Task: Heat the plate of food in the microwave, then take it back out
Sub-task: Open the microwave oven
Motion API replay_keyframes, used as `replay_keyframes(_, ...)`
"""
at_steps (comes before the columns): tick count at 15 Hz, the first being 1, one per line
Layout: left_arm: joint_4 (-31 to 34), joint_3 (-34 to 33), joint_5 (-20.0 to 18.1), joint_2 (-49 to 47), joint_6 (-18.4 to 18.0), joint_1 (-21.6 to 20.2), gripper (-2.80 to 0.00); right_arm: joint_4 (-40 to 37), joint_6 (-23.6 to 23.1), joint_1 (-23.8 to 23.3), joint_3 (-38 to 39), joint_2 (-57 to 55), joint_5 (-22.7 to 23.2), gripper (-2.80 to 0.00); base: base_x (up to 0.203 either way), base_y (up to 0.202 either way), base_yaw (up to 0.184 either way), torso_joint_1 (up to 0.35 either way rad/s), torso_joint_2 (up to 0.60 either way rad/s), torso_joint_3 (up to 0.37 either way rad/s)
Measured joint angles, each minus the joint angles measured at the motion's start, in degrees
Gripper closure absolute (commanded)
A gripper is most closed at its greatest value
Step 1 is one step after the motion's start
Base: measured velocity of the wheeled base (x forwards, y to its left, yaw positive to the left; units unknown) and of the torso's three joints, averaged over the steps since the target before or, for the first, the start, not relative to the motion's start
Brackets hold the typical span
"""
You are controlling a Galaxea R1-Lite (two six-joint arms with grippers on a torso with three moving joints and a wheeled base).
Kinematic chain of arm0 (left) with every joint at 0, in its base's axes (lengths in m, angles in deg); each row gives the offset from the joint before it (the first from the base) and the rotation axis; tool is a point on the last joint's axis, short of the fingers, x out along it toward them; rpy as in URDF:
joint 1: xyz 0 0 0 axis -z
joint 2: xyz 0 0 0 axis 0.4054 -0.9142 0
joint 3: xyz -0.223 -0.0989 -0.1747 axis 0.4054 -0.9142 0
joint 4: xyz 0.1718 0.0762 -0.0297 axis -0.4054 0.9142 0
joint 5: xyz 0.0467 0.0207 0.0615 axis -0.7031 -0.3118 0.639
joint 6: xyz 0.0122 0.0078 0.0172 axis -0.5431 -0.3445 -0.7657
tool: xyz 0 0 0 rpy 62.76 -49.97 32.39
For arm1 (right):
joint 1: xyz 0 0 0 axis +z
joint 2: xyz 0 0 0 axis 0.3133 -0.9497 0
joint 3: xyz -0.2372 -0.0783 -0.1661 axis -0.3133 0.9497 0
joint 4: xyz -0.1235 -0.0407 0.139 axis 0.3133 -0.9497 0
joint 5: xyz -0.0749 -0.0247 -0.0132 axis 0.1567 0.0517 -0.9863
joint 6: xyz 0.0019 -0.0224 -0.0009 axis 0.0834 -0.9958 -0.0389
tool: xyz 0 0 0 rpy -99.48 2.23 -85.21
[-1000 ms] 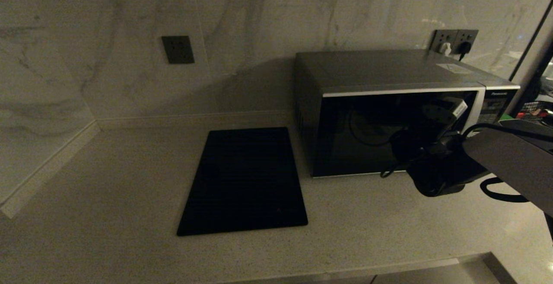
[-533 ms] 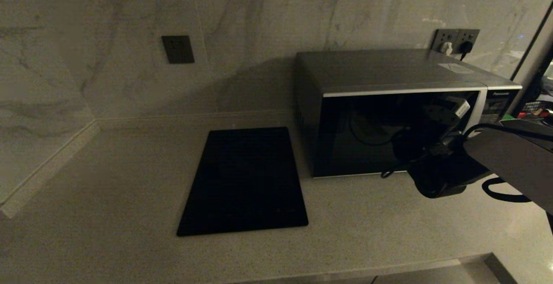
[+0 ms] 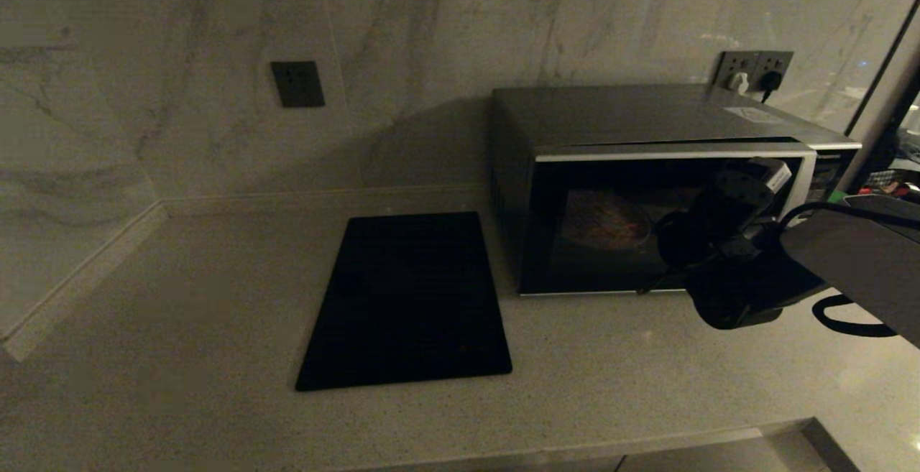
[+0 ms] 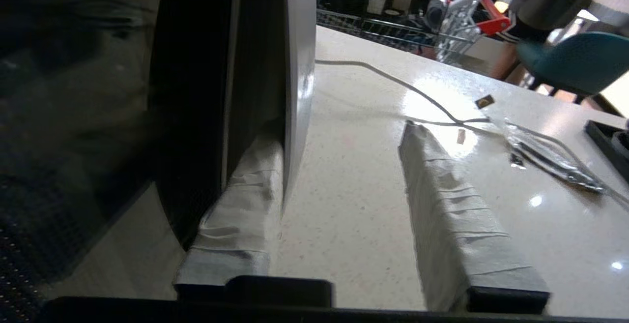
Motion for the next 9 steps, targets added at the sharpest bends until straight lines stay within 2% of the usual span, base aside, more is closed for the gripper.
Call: replay_keyframes(9,0.0,0.0,0.0,0.0,0.0,0.0,0.00,0.8,-0.1,1.6,-0.3,0.3,0.1,0.00,0.000,0.000,0.000,0.000,0.00,0.000)
